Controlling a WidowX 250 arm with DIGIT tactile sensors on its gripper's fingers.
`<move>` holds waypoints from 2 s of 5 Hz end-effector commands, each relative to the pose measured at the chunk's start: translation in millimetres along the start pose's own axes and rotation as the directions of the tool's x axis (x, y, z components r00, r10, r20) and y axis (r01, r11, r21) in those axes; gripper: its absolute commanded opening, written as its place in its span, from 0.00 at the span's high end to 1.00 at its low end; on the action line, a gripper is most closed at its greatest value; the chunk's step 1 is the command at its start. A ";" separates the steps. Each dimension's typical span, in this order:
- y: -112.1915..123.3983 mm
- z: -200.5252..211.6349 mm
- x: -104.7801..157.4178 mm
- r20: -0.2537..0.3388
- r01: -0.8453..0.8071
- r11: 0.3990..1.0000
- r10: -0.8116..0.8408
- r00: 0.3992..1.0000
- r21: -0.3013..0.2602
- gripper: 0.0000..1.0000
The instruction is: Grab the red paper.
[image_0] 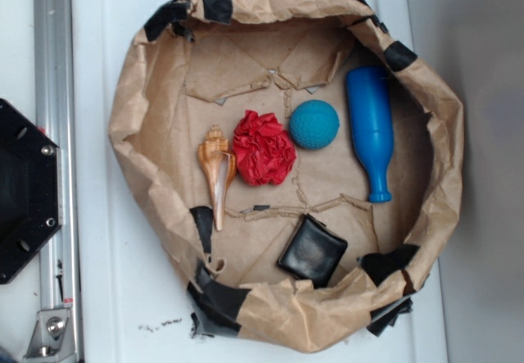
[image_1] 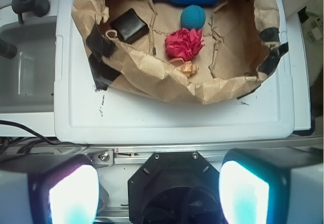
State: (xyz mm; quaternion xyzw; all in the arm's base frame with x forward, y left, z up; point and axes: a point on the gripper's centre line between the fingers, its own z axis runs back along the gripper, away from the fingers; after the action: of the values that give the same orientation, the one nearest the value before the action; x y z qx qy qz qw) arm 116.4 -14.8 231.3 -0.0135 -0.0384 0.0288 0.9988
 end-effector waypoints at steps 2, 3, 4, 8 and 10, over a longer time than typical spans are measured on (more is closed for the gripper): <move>9.6 -149.0 140.4 0.009 -0.182 0.979 0.183 0.983 -0.090 0.00; 15.7 -195.6 138.7 0.021 -0.126 0.987 0.129 0.991 -0.102 0.00; 25.4 -220.9 130.2 -0.023 -0.079 0.994 0.078 0.997 -0.075 0.00; 62.3 -86.4 136.7 0.102 -0.180 0.957 0.207 0.973 -0.229 0.00; 56.4 -158.5 131.4 -0.007 -0.161 0.980 0.161 0.987 -0.121 0.00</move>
State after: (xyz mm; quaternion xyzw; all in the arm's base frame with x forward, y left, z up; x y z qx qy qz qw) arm 248.9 47.5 69.2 -0.0799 -0.0210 0.1159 0.9898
